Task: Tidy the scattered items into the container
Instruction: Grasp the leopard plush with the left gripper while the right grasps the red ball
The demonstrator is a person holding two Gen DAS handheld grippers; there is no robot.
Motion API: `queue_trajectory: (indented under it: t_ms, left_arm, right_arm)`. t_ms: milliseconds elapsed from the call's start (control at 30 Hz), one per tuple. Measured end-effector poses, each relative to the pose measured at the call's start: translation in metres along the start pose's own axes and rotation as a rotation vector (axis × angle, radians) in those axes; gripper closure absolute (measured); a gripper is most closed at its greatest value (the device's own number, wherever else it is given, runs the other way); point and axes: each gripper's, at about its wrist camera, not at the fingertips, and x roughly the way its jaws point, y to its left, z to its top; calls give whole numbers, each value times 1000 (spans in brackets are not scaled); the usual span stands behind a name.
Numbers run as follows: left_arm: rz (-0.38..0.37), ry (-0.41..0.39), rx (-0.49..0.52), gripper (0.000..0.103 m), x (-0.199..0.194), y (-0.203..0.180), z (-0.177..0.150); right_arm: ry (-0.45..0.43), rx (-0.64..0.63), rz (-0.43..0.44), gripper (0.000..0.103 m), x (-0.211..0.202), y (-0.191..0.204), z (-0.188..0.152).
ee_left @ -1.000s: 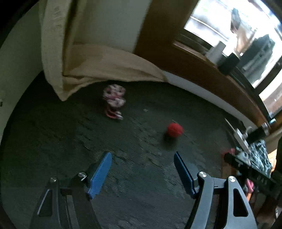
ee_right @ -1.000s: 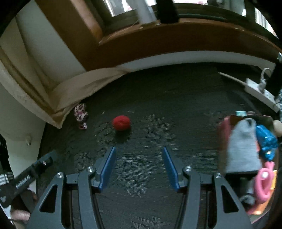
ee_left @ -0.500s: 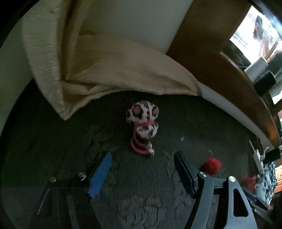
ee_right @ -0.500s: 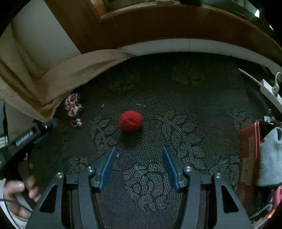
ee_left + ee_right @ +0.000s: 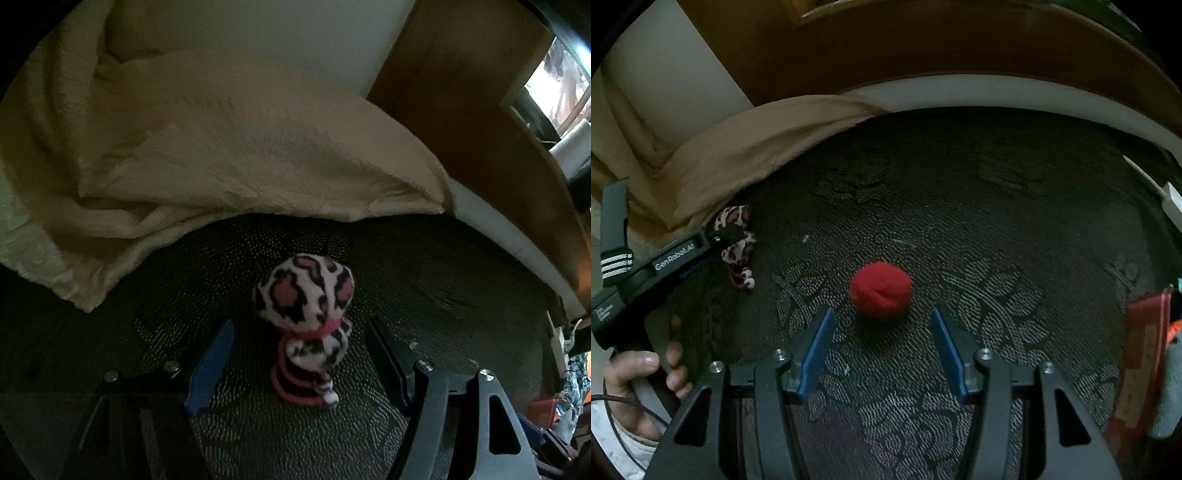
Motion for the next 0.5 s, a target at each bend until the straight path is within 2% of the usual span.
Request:
queue_trajectory:
  t_ms: [300, 367, 500]
  left_arm:
    - [53, 3, 73, 29, 15, -11, -2]
    - [65, -2, 98, 44, 15, -15, -3]
    - [52, -4, 97, 54, 11, -16, -5]
  right_arm:
    - [21, 11, 6, 45, 19, -3, 7]
    - [26, 13, 7, 45, 23, -4, 9]
    - [35, 18, 10, 45, 31, -6, 12]
